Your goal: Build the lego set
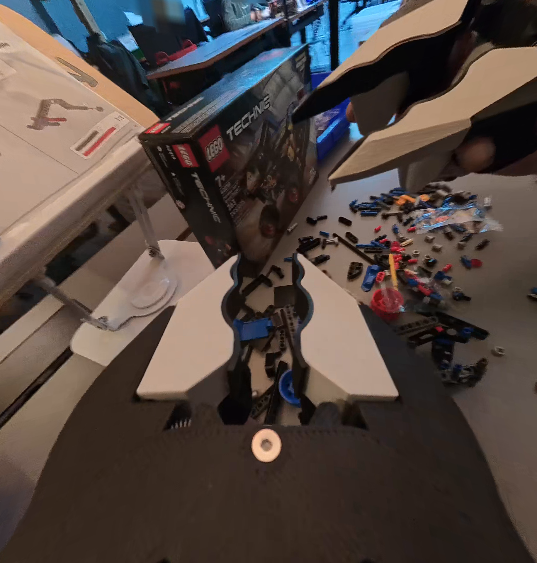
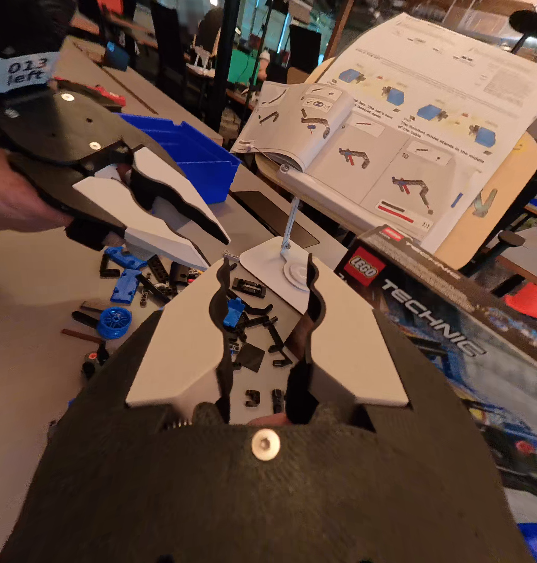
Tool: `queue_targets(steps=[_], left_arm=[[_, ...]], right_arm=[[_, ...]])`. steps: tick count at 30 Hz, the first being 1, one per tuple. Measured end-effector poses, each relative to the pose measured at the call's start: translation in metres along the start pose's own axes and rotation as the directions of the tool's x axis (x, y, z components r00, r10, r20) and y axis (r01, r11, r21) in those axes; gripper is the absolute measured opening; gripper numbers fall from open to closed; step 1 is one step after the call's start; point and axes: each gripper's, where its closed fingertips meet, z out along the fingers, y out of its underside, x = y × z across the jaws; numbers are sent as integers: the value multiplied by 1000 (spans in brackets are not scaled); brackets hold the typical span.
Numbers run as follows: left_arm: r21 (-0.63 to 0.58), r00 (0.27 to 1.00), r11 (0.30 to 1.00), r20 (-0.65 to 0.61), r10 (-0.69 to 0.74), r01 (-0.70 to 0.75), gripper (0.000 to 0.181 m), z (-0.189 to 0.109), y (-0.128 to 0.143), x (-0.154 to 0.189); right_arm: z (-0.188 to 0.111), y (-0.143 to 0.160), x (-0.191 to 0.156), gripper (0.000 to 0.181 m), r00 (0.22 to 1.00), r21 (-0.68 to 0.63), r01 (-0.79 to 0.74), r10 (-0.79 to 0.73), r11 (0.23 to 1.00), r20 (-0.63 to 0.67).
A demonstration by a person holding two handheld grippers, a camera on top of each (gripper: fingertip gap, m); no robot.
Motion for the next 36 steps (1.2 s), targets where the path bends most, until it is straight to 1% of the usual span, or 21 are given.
queue_targets(steps=[1, 2, 4, 5, 7, 10, 11, 14, 18, 21, 28, 36], left_arm=[[6, 999, 1000, 39, 21, -21, 29, 2, 5, -2], [5, 999, 1000, 50, 19, -19, 28, 5, 11, -1], [-8, 999, 1000, 32, 18, -18, 28, 11, 23, 2], [-16, 997, 999, 54, 51, -50, 28, 13, 27, -2], [-42, 991, 995, 91, 94, -90, 27, 17, 38, -11], [-45, 998, 999, 61, 29, -26, 28, 22, 47, -11], [-48, 998, 999, 51, 21, -19, 28, 22, 48, -10], [-51, 996, 997, 69, 61, -57, 28, 22, 48, -13], [-42, 998, 999, 60, 10, -8, 29, 20, 49, -19], [-34, 998, 999, 62, -15, 17, 28, 18, 50, -24], [-51, 999, 999, 45, -7, 9, 28, 20, 56, -23], [-57, 999, 998, 47, 0, 2, 28, 21, 59, -25]], right_arm=[[1, 6, 2, 47, 1000, 8, -10, 10, 1000, -14], [2, 13, 6, 47, 1000, 10, -11, 11, 1000, -29], [7, 32, 11, 45, 999, -21, -11, 10, 1000, -42], [8, 40, 11, 46, 999, -43, -24, 23, 999, -32], [7, 41, 12, 46, 999, -24, -40, 39, 999, -29], [9, 50, 16, 45, 999, -51, -17, 14, 999, -47], [10, 55, 17, 45, 998, -68, -1, -2, 998, -55], [11, 61, 18, 45, 998, -88, 22, -28, 996, -64], [9, 60, 21, 45, 997, -81, 12, -18, 997, -72], [9, 66, 25, 45, 996, -99, 17, -25, 995, -82], [12, 79, 25, 45, 996, -140, 29, -40, 990, -74], [12, 82, 24, 45, 997, -155, 39, -49, 987, -65]])
